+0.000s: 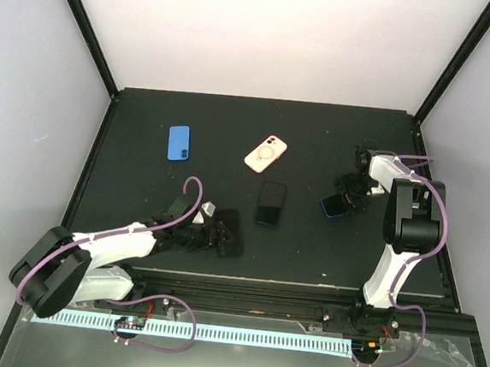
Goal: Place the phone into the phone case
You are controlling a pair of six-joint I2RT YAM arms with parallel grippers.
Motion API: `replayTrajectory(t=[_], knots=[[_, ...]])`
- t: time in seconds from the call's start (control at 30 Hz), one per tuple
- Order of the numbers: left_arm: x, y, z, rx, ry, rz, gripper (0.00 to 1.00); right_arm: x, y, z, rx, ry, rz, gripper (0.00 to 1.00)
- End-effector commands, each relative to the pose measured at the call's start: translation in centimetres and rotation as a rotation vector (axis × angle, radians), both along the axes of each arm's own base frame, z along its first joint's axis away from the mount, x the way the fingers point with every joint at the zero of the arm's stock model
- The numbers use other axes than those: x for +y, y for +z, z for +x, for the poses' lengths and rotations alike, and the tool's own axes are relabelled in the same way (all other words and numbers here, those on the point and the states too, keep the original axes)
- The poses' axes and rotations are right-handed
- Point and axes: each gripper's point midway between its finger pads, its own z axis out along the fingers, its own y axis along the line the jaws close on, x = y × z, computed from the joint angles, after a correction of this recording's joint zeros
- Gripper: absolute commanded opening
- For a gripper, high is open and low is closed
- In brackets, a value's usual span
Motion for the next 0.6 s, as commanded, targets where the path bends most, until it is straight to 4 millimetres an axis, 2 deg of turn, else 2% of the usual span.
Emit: replayTrajectory(t=[0.0,0.17,0.43,0.57], knots=[[-0.5,1.0,0.7,-0.036,0.007,-0.018,0.84,-0.7,-2.1,-1.2,0.086,-0.039,-0.019,0.85],[-0.5,1.1,0.6,-0.039,0.006,-0.019,0.84,-0.7,-2.7,-1.3,0.121,-0.038,-0.016,0.87],[-0.3,1.5,0.7,-0.051,0.018,-0.017,0.84,-1.5,-2.8,-2.4,0.167,-0.059,-0.064,0.83],[-0.1,1.8,0.8,-0.061,0.026,-0.013,0.84,-1.7,-2.5,-2.1,0.153,-0.044,-0.073,0.79]])
